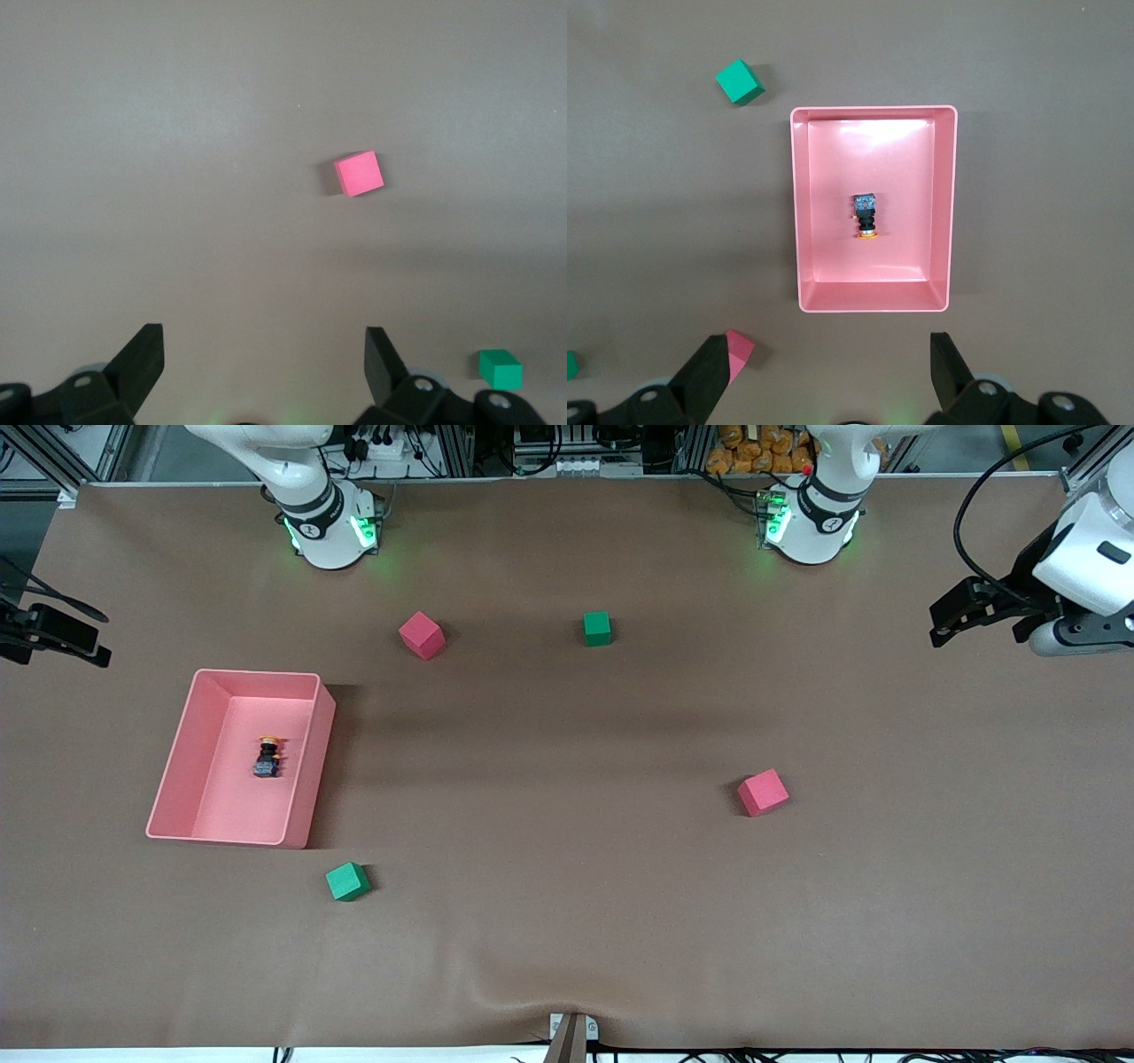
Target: Place and upright button with both arms
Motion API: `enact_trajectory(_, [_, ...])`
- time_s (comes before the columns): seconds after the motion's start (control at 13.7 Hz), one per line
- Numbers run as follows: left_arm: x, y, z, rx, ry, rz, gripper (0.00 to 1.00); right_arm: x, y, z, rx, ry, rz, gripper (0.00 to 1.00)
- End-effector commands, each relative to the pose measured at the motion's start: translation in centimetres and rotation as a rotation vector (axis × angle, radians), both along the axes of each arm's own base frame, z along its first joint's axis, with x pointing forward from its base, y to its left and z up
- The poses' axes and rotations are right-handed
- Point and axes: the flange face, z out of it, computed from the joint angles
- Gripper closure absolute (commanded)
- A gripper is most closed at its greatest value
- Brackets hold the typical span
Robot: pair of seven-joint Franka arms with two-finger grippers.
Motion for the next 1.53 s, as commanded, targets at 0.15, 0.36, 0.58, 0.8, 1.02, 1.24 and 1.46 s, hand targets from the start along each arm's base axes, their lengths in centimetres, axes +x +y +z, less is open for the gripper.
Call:
enact_trajectory(0.15, [-0.1, 0.0, 0.3, -0.003, -0.006, 0.001, 0.00, -0.7, -0.3, 0.8, -0.005, -0.011, -0.001, 0.00])
enact_trajectory(0.36, [0.0, 0.5, 0.6, 0.003, -0.014, 0.007, 0.00, -0.6, -0.3, 0.7, -0.004, -0.007, -0.003, 0.00])
enact_trajectory(0.58, [-0.4, 1.4, 0.2, 0.003, 0.036, 0.003, 0.00, -0.4, -0.4, -0.3, -0.002, 0.015, -0.004, 0.00])
enact_trajectory(0.8, [-0.5, 1.0, 0.1, 0.006, 0.039, -0.004, 0.00, -0.1, -0.4, -4.0, 0.003, 0.076, -0.004, 0.00])
enact_trajectory(1.02, [-0.7, 1.5, 0.5, 0.000, 0.032, 0.007, 0.00, 0.7, -0.3, -9.0, 0.010, 0.152, -0.001, 0.00])
enact_trajectory(1.24, [-0.5, 1.8, 1.3, -0.002, -0.015, 0.010, 0.00, 2.7, -0.8, -15.4, 0.013, 0.166, -0.006, 0.00])
enact_trajectory(1.46, [0.0, 1.8, 1.0, -0.007, -0.024, 0.011, 0.00, 3.3, -1.8, -22.6, 0.021, 0.233, -0.020, 0.00])
